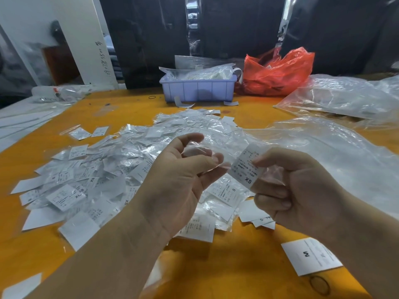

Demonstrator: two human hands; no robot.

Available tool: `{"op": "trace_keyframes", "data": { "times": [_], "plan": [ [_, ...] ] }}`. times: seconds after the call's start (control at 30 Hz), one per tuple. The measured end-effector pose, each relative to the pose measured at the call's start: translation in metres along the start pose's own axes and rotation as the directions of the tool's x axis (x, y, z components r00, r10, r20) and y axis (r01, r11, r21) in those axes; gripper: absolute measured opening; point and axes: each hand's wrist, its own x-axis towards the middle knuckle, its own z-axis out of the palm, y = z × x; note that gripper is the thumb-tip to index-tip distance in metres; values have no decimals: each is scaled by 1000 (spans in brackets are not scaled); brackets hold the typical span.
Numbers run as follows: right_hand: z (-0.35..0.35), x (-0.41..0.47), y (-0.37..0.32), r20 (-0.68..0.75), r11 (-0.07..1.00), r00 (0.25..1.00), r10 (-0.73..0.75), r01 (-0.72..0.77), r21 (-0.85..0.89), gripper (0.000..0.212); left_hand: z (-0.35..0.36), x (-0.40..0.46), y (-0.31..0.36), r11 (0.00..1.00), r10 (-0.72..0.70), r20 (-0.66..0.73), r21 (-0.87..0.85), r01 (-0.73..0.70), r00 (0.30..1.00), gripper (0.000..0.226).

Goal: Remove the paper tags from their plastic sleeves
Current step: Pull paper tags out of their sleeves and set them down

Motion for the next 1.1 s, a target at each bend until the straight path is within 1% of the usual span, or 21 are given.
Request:
{"op": "trace_keyframes", "data": {
  "times": [0.03, 0.07, 0.13, 0.2, 0.23, 0.3, 0.37, 0.43, 0.53, 0.6, 0.67, 0.73, 0.8, 0.83, 0.93, 0.97, 1.0, 1.07, 1.1],
  "plan": [
    [0, -1, 0, 14, 1000, 1000, 2, -2, -15, 52, 0, 0, -1, 1000, 6, 1, 20, -6, 1000, 57],
    [1, -2, 0, 26, 999, 1000, 0, 1, -38, 54, -1, 0, -2, 999, 11, 4, 43, -11, 1000, 58],
    [3, -3, -1, 43, 996, 999, -19, 23, -87, 46, -3, 0, -4, 992, 14, 2, 128, -14, 1000, 59],
    [3, -4, -3, 58, 985, 996, -63, 72, -159, 41, -7, 0, -6, 956, 28, 2, 294, -28, 1000, 58],
    [4, -4, -3, 60, 971, 993, -97, 108, -214, 34, -8, 0, -8, 923, 37, 15, 382, -40, 999, 57],
    [6, -4, -2, 40, 924, 984, -173, 177, -339, 18, -8, -1, -10, 861, 33, 61, 505, -59, 998, 54],
    [6, -3, 0, 0, 869, 967, -253, 228, -439, 17, -7, -2, -13, 813, 20, 84, 579, -65, 996, 47],
    [6, -2, 2, -14, 805, 941, -339, 283, -522, 12, -6, -3, -14, 783, 0, 98, 619, -61, 995, 38],
    [4, -2, 3, 1, 663, 891, -454, 339, -667, 9, -4, -4, -13, 791, -35, 112, 611, -41, 993, 24],
    [3, -2, 3, -3, 616, 863, -505, 358, -701, 10, -3, -4, -13, 815, -31, 90, 578, -27, 995, 17],
    [2, -2, 3, -35, 594, 825, -564, 376, -711, 18, -3, -2, -11, 852, -16, 51, 523, -13, 999, 12],
    [0, -3, 1, -71, 579, 780, -622, 397, -712, 31, -4, -1, -10, 882, 0, 24, 470, -11, 1000, 10],
    [-3, -5, -1, -58, 538, 748, -661, 418, -732, 42, -6, -1, -9, 904, 1, 21, 427, -10, 1000, 5],
    [-3, -6, -1, -29, 508, 745, -666, 425, -749, 43, -6, -1, -9, 913, -7, 22, 407, -2, 1000, 4],
    [2, -6, 2, 73, 386, 726, -684, 445, -808, 28, -4, -1, -10, 932, -41, 13, 360, 33, 999, 3],
    [2, -5, 3, 94, 345, 720, -687, 438, -830, 27, -4, -1, -11, 934, -53, 11, 354, 45, 999, 4],
    [3, -5, 3, 112, 327, 725, -679, 436, -838, 26, -3, -2, -11, 933, -60, 10, 357, 52, 998, 4],
    [4, -7, 2, 166, 337, 758, -631, 461, -821, 15, -3, -2, -11, 920, -69, 16, 389, 57, 997, 6],
    [4, -9, 1, 202, 335, 771, -604, 476, -813, 15, -3, -2, -11, 910, -75, 22, 410, 59, 997, 6]
  ]
}}
